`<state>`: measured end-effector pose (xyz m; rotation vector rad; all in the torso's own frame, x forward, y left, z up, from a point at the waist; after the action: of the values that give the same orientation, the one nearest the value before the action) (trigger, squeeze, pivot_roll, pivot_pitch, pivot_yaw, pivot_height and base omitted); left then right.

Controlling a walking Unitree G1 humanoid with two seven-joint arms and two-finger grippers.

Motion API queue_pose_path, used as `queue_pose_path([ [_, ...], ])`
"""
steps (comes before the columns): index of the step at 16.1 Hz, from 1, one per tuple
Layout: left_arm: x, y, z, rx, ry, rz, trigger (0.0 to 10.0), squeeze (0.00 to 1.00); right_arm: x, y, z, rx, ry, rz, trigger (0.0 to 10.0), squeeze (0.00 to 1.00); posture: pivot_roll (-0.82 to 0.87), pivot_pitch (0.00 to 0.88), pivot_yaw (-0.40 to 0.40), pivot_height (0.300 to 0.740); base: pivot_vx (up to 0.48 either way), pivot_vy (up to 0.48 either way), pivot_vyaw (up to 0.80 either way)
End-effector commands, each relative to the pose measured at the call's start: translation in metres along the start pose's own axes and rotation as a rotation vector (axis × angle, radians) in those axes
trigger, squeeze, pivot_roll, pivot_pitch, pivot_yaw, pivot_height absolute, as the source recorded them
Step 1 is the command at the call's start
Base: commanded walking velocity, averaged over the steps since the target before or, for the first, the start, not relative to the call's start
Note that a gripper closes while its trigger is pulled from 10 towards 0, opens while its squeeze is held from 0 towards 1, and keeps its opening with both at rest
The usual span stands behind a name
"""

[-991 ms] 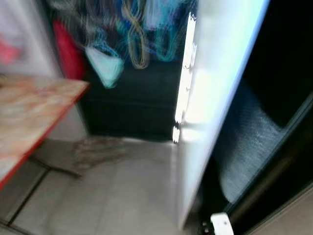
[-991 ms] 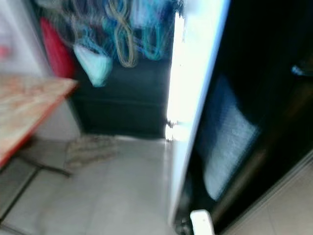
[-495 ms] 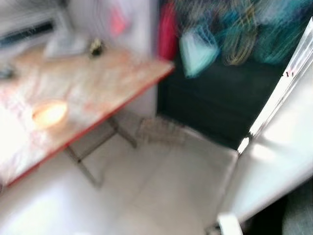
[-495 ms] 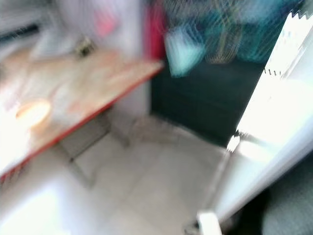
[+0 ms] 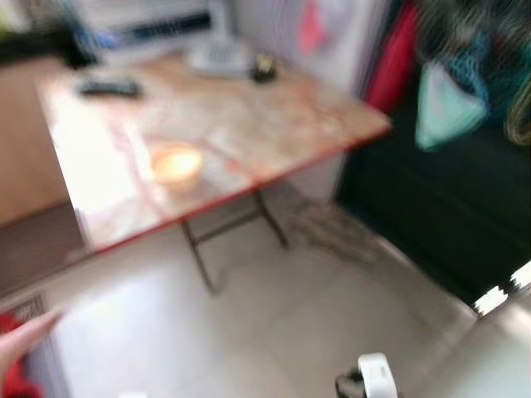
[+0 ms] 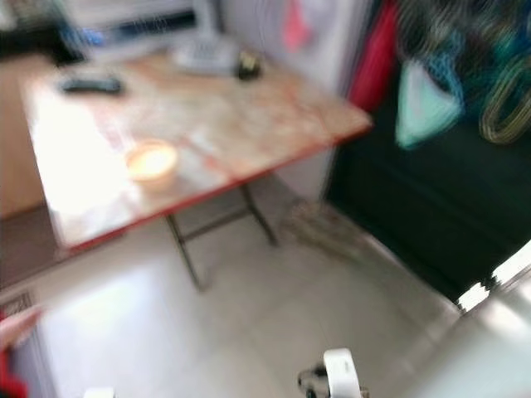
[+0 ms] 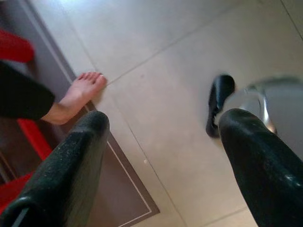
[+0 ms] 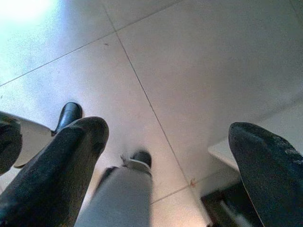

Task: Restocking fridge

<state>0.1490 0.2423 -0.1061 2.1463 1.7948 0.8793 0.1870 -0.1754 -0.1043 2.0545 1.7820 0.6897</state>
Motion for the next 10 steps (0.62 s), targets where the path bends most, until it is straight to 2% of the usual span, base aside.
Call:
queue_pose_path([
  [1,-0.003,-0.010,-0.003,0.027,0.001,-0.012,10.0,0.00,-0.007,-0.007,-0.002,0.021,-0.017,0.006,10.0,0.00,0.08,0.093,-0.021,0.740,0.000,0.000,0.77],
  [6,0.002,-0.001,-0.004,-0.074,0.063,-0.034,10.0,0.00,-0.007,-0.009,-0.002,0.036,-0.012,0.011,10.0,0.00,0.09,0.093,-0.015,0.740,0.000,0.000,0.00],
  [10,0.012,0.015,-0.009,-0.225,0.178,-0.079,10.0,0.00,-0.007,-0.010,-0.003,0.048,-0.005,0.006,10.0,0.00,0.09,0.086,-0.010,0.740,0.000,0.000,0.00],
])
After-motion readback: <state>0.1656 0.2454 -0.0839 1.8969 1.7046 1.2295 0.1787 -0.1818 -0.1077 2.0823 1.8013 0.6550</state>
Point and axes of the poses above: a point about 5 cm out from each wrist's last joint towards the gripper, its own z axis pointing out of the wrist towards the gripper, its own y axis along the axis of the wrist's last joint, x = y × z, the point moved 2 cm from there along z, pointing out of the wrist towards the gripper, and after that the axes turned 13 degrees about z, right-handed, at the moved point
